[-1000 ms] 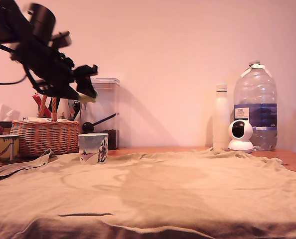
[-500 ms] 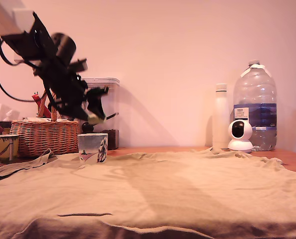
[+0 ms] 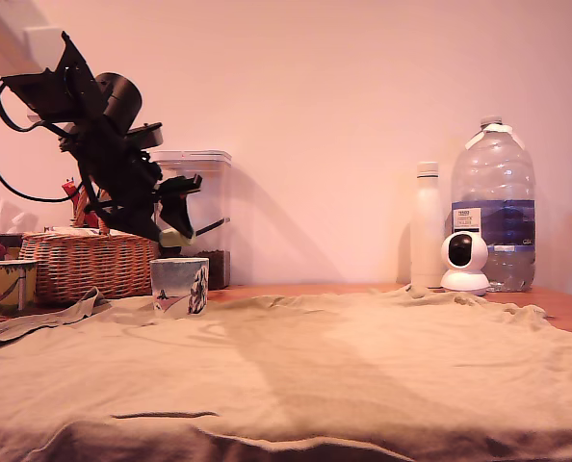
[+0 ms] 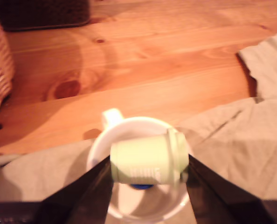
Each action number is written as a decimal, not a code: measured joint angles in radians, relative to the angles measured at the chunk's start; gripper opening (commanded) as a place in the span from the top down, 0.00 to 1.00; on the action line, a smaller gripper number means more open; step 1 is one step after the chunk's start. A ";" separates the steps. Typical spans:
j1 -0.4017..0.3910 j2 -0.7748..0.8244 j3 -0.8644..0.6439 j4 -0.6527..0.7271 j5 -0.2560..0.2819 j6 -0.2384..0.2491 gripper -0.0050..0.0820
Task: Pick up the coffee capsules on the table and drop them inside the coffee cup
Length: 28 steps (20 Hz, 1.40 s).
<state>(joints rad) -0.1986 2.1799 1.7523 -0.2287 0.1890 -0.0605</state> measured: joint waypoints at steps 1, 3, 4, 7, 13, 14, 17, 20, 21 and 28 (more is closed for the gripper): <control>0.002 0.000 0.000 -0.005 0.000 0.000 0.64; 0.002 0.000 0.000 -0.009 0.000 0.000 0.64; 0.002 0.000 0.000 -0.011 0.000 0.000 0.64; 0.002 0.000 0.000 -0.012 0.000 0.000 0.62; 0.002 0.000 0.000 -0.023 0.002 0.000 0.25; 0.002 0.000 0.000 -0.025 0.002 0.000 0.25; 0.002 0.000 0.000 -0.034 0.003 0.000 0.25; 0.002 0.000 0.000 -0.040 0.003 0.000 0.25; 0.002 0.000 0.000 -0.040 0.003 0.000 0.26; 0.002 0.000 0.000 -0.047 0.020 0.013 0.96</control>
<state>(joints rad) -0.1967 2.1799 1.7523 -0.2752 0.2092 -0.0471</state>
